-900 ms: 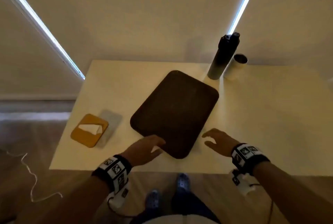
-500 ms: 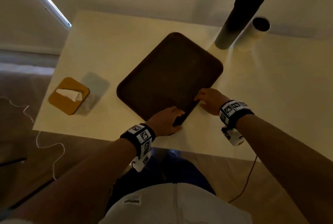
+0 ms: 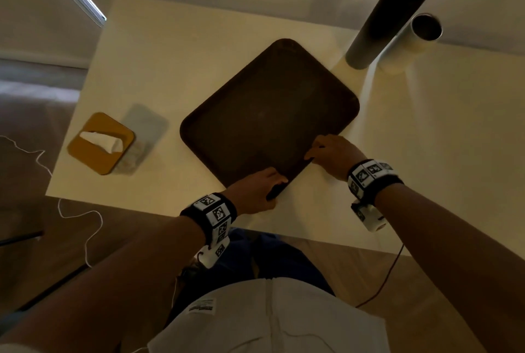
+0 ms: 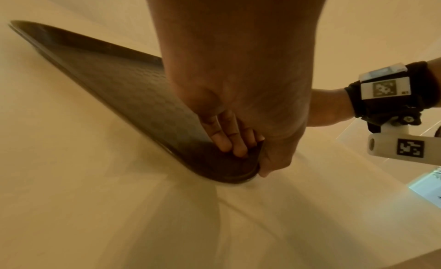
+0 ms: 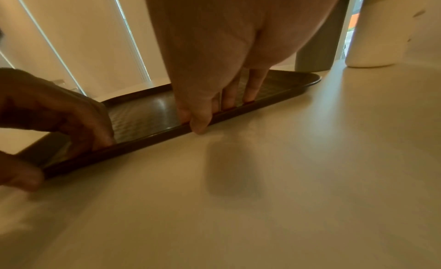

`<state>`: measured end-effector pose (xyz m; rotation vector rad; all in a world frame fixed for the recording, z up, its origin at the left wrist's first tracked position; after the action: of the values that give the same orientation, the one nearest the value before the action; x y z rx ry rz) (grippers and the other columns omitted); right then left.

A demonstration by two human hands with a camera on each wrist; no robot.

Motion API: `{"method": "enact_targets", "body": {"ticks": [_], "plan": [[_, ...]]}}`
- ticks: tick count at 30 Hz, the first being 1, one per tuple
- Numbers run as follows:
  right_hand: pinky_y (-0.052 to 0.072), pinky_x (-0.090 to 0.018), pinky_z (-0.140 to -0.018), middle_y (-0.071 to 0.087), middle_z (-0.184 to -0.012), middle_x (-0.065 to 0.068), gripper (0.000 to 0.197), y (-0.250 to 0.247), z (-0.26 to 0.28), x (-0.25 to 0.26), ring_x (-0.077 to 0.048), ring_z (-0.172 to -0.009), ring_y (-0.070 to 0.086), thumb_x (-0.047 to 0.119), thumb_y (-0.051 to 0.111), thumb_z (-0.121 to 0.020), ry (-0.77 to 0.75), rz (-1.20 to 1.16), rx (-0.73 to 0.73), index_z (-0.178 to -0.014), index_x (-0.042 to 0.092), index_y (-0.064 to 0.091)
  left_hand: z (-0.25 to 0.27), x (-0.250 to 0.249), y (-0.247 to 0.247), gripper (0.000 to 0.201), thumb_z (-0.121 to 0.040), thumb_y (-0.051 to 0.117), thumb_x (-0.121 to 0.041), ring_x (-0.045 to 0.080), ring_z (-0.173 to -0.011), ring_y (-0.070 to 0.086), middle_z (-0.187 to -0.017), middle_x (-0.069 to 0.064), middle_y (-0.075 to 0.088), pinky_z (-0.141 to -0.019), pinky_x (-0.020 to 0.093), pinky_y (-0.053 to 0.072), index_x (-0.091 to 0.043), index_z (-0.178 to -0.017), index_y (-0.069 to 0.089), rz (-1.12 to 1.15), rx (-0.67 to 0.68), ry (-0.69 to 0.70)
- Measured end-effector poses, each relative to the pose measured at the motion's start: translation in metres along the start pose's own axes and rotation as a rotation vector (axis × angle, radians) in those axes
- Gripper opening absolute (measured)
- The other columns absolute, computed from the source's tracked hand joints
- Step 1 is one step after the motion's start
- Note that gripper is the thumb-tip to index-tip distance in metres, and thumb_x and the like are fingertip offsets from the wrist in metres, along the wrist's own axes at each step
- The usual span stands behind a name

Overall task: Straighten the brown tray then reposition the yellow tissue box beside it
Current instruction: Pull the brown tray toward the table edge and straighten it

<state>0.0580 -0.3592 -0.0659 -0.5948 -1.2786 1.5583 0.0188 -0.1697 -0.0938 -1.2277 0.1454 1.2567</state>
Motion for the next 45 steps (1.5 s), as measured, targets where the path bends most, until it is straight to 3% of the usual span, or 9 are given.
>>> {"method": "enact_targets", "body": {"ticks": [6,13,20,26,29,34,37,40,45], "plan": [[0.042,-0.040,-0.079,0.060,-0.104,-0.004,0.026,0.017,0.005,0.027,-0.026,-0.093,0.054,0.023,0.064,-0.089,0.038,-0.082,-0.023,-0.114,0.027,0.066,0.029,0.030,-0.018,0.056,-0.088,0.064,-0.017,0.018,-0.105,0.056,-0.133,0.002,0.049,-0.083,0.026,0.047,-0.021,-0.142,0.050,-0.080,0.038,-0.017],[0.044,-0.035,-0.072,0.059,-0.102,-0.006,0.025,0.019,-0.026,0.068,-0.025,-0.089,0.054,0.028,0.058,-0.092,0.008,-0.129,-0.032,-0.117,0.023,0.063,0.054,0.074,-0.067,0.049,-0.089,0.056,-0.006,0.021,-0.116,0.053,-0.130,0.000,0.054,-0.094,0.038,0.050,-0.026,-0.134,0.057,-0.160,0.005,-0.100],[0.042,-0.033,-0.064,0.058,-0.098,-0.006,0.026,0.010,-0.071,0.088,-0.025,-0.084,0.054,0.025,0.060,-0.092,0.121,-0.178,-0.079,-0.118,0.021,0.063,0.051,0.113,-0.122,0.046,-0.091,0.052,-0.003,0.019,-0.115,0.053,-0.131,-0.002,0.056,-0.094,0.036,0.050,-0.027,-0.129,0.061,-0.205,-0.053,-0.138],[0.039,-0.031,-0.069,0.056,-0.102,-0.004,0.028,0.000,-0.103,0.097,-0.022,-0.088,0.051,0.028,0.054,-0.095,0.254,-0.253,-0.101,-0.121,0.024,0.061,0.040,0.139,-0.162,0.048,-0.090,0.050,0.002,0.024,-0.116,0.053,-0.130,0.002,0.058,-0.095,0.038,0.048,-0.025,-0.127,0.063,-0.217,-0.100,-0.128],[0.046,-0.036,-0.076,0.054,-0.106,-0.001,0.029,-0.002,-0.107,0.092,-0.022,-0.095,0.051,0.035,0.053,-0.094,0.334,-0.324,-0.075,-0.121,0.027,0.060,0.039,0.145,-0.176,0.048,-0.087,0.062,-0.015,0.028,-0.126,0.048,-0.137,0.005,0.050,-0.103,0.043,0.044,-0.023,-0.134,0.056,-0.249,-0.189,-0.174],[0.045,-0.045,-0.093,0.049,-0.122,-0.004,0.056,-0.005,-0.069,0.054,-0.026,-0.111,0.047,0.055,0.065,-0.080,0.565,-0.308,-0.125,-0.127,0.027,0.052,0.049,0.161,-0.185,0.094,-0.076,0.074,-0.054,0.037,-0.138,0.030,-0.152,0.011,0.029,-0.111,0.053,0.035,-0.014,-0.150,0.032,-0.227,-0.335,-0.405],[0.041,-0.050,-0.099,0.042,-0.137,-0.009,0.079,-0.005,-0.034,0.025,-0.033,-0.121,0.042,0.061,0.071,-0.070,0.756,-0.302,-0.152,-0.134,0.022,0.045,0.060,0.167,-0.187,0.110,-0.070,0.078,-0.058,0.042,-0.138,0.026,-0.153,0.014,0.024,-0.110,0.056,0.033,-0.012,-0.153,0.021,-0.169,-0.402,-0.514],[0.040,-0.052,-0.101,0.036,-0.143,-0.011,0.100,0.001,-0.004,-0.001,-0.036,-0.125,0.039,0.071,0.072,-0.061,0.936,-0.359,-0.130,-0.138,0.019,0.036,0.067,0.171,-0.187,0.113,-0.068,0.080,-0.058,0.043,-0.135,0.029,-0.149,0.017,0.028,-0.109,0.055,0.033,-0.012,-0.152,0.021,-0.137,-0.411,-0.606],[0.042,-0.053,-0.099,0.039,-0.136,-0.016,0.108,0.013,0.010,-0.013,-0.039,-0.123,0.040,0.071,0.076,-0.055,1.055,-0.465,-0.090,-0.136,0.013,0.035,0.067,0.174,-0.188,0.102,-0.069,0.074,-0.063,0.040,-0.131,0.036,-0.141,0.017,0.040,-0.104,0.053,0.037,-0.012,-0.146,0.031,-0.141,-0.336,-0.683]]}}
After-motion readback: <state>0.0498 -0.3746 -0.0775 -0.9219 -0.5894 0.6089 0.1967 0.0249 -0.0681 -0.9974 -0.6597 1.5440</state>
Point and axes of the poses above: each hand's wrist, its own z-axis away from the middle knuckle, its own y-axis out of the palm, x = y × z, the point moved 6 cm from there along -z, towards the middle knuckle
